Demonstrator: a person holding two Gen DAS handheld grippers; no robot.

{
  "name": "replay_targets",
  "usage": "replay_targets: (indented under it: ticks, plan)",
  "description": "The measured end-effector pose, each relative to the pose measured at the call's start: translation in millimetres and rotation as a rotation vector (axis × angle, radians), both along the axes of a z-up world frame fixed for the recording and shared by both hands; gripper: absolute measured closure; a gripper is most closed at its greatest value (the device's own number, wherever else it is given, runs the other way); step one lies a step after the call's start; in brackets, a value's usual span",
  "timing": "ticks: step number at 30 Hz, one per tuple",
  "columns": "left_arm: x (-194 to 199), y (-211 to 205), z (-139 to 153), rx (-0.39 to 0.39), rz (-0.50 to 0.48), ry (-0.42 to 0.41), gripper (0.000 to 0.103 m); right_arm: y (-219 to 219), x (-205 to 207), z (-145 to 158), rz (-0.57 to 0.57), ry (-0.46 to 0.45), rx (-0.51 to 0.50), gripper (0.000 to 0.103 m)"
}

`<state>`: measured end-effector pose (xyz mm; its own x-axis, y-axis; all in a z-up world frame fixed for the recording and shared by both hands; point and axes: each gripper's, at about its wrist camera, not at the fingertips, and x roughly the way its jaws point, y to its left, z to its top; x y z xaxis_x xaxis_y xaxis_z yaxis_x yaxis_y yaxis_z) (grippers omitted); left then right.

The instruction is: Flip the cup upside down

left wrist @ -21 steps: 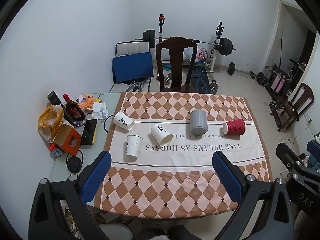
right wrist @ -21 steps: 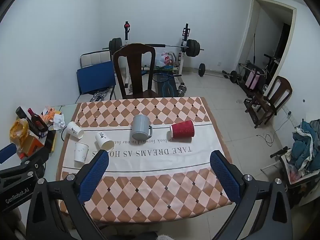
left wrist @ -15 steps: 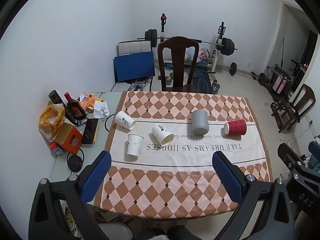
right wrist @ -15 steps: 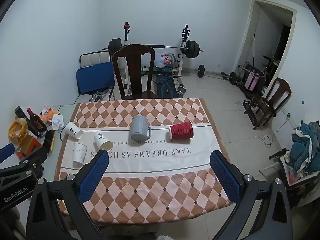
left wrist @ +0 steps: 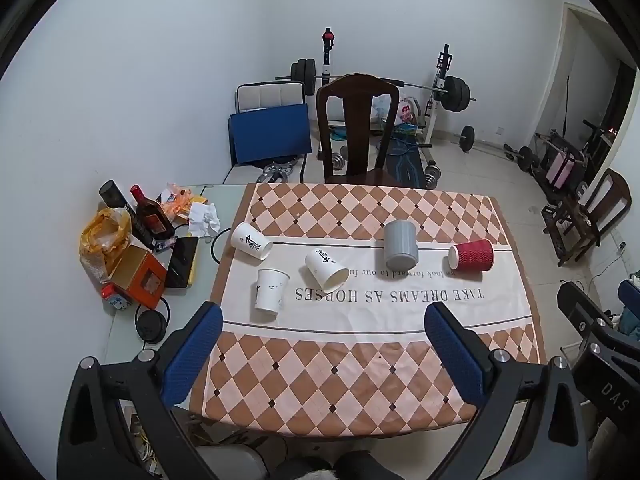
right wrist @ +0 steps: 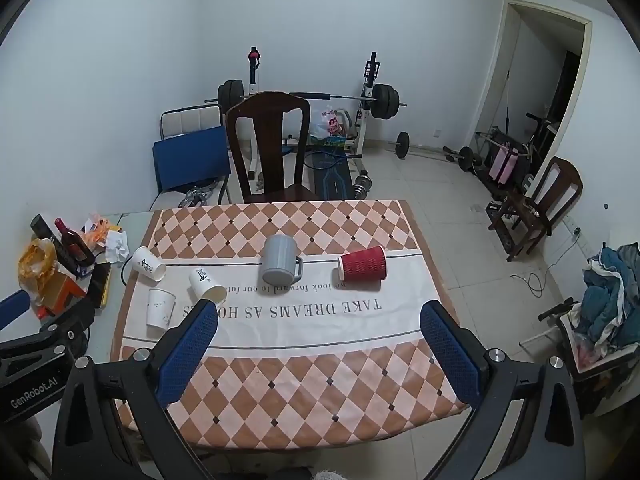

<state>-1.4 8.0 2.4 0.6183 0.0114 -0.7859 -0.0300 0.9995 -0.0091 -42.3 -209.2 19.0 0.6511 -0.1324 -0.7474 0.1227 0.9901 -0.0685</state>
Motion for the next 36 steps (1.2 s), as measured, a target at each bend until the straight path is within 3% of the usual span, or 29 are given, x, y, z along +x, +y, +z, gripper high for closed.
replay_targets:
  ticks: [36]
  plan:
    - [-1.9,-2.2,-0.1,0.002,0.004,-0.001,0.0,-1.0,3.3,8.9,0.001,-0.014,-0.008,0.001]
